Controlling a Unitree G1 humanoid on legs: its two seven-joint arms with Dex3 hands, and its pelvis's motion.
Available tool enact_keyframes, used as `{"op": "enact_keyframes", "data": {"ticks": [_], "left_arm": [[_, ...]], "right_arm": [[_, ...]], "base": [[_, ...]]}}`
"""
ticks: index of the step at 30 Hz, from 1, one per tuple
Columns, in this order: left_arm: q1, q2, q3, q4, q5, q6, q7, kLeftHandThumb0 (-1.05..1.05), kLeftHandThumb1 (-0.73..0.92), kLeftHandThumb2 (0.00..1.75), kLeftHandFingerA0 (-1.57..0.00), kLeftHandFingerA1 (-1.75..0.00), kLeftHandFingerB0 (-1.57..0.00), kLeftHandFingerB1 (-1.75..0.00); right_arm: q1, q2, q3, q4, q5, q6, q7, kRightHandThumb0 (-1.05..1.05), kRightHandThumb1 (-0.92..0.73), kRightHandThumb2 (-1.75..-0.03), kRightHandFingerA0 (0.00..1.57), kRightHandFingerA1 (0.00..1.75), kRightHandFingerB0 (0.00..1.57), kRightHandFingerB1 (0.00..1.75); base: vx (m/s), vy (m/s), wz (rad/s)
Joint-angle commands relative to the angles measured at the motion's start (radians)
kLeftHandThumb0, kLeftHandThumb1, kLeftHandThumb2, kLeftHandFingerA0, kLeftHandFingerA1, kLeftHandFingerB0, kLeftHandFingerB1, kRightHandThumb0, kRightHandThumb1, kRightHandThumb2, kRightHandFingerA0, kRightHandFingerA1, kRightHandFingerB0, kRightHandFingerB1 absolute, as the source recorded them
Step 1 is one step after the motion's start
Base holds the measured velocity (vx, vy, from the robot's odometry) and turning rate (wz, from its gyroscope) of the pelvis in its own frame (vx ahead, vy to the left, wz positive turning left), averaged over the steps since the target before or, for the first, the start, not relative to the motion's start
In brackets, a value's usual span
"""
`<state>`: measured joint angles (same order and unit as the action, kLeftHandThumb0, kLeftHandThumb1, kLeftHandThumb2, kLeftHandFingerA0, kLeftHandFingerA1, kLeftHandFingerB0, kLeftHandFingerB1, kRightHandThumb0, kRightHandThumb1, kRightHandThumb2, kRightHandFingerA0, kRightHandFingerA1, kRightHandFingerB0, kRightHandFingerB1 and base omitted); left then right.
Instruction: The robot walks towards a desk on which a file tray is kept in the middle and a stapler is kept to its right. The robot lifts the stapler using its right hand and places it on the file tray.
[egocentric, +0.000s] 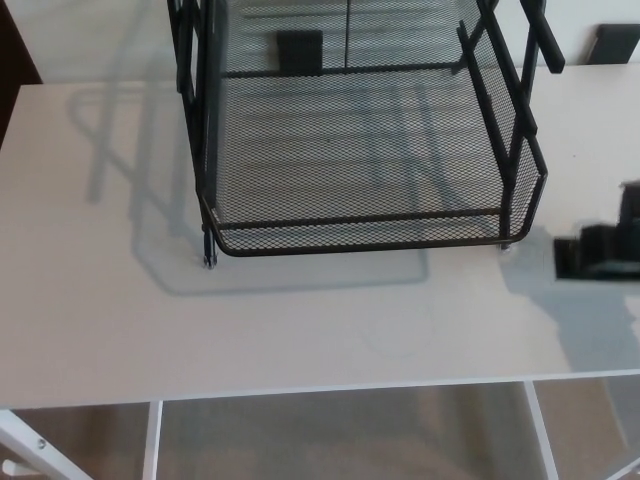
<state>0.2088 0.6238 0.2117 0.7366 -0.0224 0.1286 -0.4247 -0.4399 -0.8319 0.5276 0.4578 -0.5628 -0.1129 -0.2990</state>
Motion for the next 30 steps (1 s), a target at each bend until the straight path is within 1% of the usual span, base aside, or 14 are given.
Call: {"op": "enact_keyframes", "data": {"ticks": [1,16,17,19,20,21,22,24,25,26,27,28,29,30], "left_arm": [[-0.024,-0.001,0.013,0.089,-0.010,0.001,0.012,-0.71,0.69,1.01,-0.24,-0.56,-0.11,-0.48],[-0.031,0.011,0.006,0.130,0.002,-0.024,0.019,-0.72,0.70,1.02,-0.28,-0.57,-0.15,-0.49],[-0.033,0.011,0.007,0.134,0.003,-0.025,0.025,-0.71,0.88,0.66,-0.34,-0.53,-0.21,-0.40],[-0.033,0.012,0.003,0.134,0.007,-0.025,0.027,-0.71,0.88,0.66,-0.34,-0.53,-0.21,-0.40],[-0.034,0.013,0.001,0.138,0.009,-0.035,0.026,-0.73,0.70,1.03,-0.29,-0.59,-0.16,-0.50],[-0.034,0.015,-0.001,0.133,0.009,-0.033,0.018,-0.71,0.89,0.66,-0.30,-0.52,-0.19,-0.40],[-0.029,0.016,0.001,0.118,0.005,-0.025,0.014,-0.72,0.71,1.03,-0.26,-0.58,-0.13,-0.49],[-0.027,0.015,0.002,0.114,0.003,-0.023,0.013,-0.72,0.71,1.03,-0.26,-0.58,-0.13,-0.49],[-0.019,0.015,0.001,0.098,0.006,-0.022,0.018,-0.70,0.89,0.66,-0.31,-0.49,-0.19,-0.39],[-0.021,0.015,-0.001,0.101,0.008,-0.023,0.019,-0.70,0.89,0.66,-0.31,-0.49,-0.19,-0.39],[-0.016,0.018,-0.003,0.097,0.010,-0.029,0.012,-0.71,0.72,1.02,-0.25,-0.56,-0.12,-0.49],[-0.017,0.016,-0.001,0.096,0.008,-0.025,0.017,-0.71,0.71,1.02,-0.26,-0.57,-0.12,-0.49],[-0.017,0.016,-0.001,0.096,0.008,-0.025,0.017,-0.71,0.71,1.02,-0.26,-0.57,-0.12,-0.49],[-0.011,0.017,0.001,0.094,0.003,-0.037,0.003,-0.72,0.72,1.00,-0.21,-0.55,-0.14,-0.49]], "right_arm": [[-0.192,-0.178,-0.355,-0.038,-0.034,-0.227,-0.426,-0.17,-0.64,-0.88,0.92,1.75,0.65,1.62],[-0.668,-0.061,-0.352,0.009,-0.119,-0.197,-0.344,-0.14,-0.45,-1.16,1.02,1.75,0.77,1.62],[-0.701,-0.043,-0.343,0.011,-0.126,-0.183,-0.332,-0.17,-0.49,-1.13,1.00,1.75,0.75,1.64],[-0.728,-0.031,-0.334,0.010,-0.132,-0.179,-0.312,-0.16,-0.50,-1.13,0.98,1.75,0.73,1.62],[-0.751,-0.026,-0.323,0.017,-0.136,-0.198,-0.304,-0.16,-0.48,-1.13,0.98,1.75,0.74,1.59],[-0.780,-0.004,-0.309,0.024,-0.128,-0.210,-0.277,-0.17,-0.52,-1.09,0.97,1.75,0.76,1.53],[-0.802,0.021,-0.298,0.028,-0.125,-0.214,-0.263,-0.13,-0.52,-1.10,1.01,1.71,0.74,1.48],[-0.811,0.029,-0.296,0.034,-0.128,-0.217,-0.263,-0.13,-0.52,-1.10,1.01,1.71,0.74,1.48],[-0.845,0.082,-0.273,0.056,-0.133,-0.249,-0.285,-0.16,-0.57,-1.05,0.94,1.74,0.77,1.53],[-0.857,0.094,-0.264,0.075,-0.142,-0.267,-0.307,-0.16,-0.57,-1.05,0.94,1.74,0.77,1.53],[-0.868,0.155,-0.259,0.081,-0.079,-0.282,-0.225,-0.31,-0.58,-1.07,1.19,1.37,0.95,1.24],[-0.859,0.171,-0.250,0.034,-0.078,-0.226,-0.151,-0.27,-0.73,-0.81,0.93,1.75,0.75,1.40],[-0.861,0.174,-0.253,0.038,-0.081,-0.229,-0.151,-0.27,-0.73,-0.81,0.93,1.75,0.75,1.40],[-0.849,0.218,-0.236,0.008,-0.049,-0.226,-0.072,-0.36,-0.60,-0.99,1.18,1.38,0.90,1.22]], "base": [[0.00,0.000,0.00],[0.00,0.000,0.00],[0.00,0.000,0.00],[0.00,0.000,0.00],[0.00,0.000,0.00],[0.00,0.000,0.00],[0.00,0.000,0.00],[0.00,0.000,0.00],[0.00,0.000,0.00],[0.00,0.000,0.00],[0.00,0.000,0.00],[0.00,0.000,0.00],[0.00,0.000,0.00],[0.00,0.000,0.00]]}}
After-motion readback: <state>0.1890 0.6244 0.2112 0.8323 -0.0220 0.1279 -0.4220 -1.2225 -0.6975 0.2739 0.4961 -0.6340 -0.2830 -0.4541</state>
